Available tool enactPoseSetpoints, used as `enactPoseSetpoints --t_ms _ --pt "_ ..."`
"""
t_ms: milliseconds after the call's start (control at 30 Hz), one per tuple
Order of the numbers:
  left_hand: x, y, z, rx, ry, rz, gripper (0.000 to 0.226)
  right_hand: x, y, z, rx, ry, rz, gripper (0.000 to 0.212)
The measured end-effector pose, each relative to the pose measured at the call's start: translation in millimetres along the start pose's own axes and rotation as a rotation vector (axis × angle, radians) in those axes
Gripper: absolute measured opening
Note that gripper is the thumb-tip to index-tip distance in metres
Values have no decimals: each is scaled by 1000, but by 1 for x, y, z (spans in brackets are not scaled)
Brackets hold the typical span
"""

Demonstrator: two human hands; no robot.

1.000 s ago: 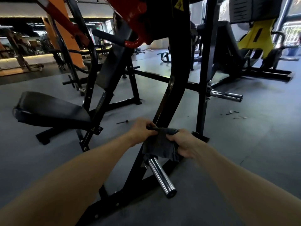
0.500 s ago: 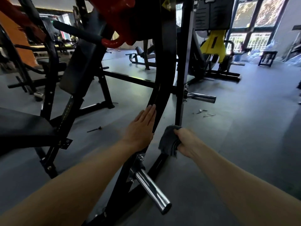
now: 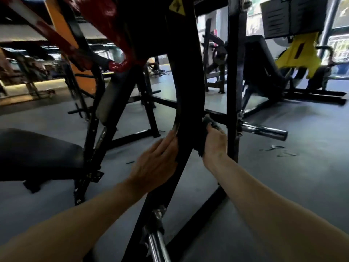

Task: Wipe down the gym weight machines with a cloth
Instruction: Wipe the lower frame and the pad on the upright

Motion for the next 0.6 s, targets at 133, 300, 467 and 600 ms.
enactPoseSetpoints --t_ms 133,300,467,600 --pt "45 -44 -75 -87 -134 -177 68 58 36 -37 99 -164 133 18" --pt "88 -74 -142 -21 -252 -310 75 125 101 -63 267 -256 244 28" --pt "98 -66 -153 191 -219 -478 83 146 152 -67 465 -222 244 31" --pt "98 -67 -155 232 -239 -507 80 137 162 -74 570 -136 229 26"
Point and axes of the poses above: each hand's wrist, its own z-axis away from the middle knuckle, its own y-axis out of the palm, x = y × z, the point moved 10 cm from there along -z, towards the middle knuckle, and after that the axes turned 5 degrees about -z, right-handed, at the moved point
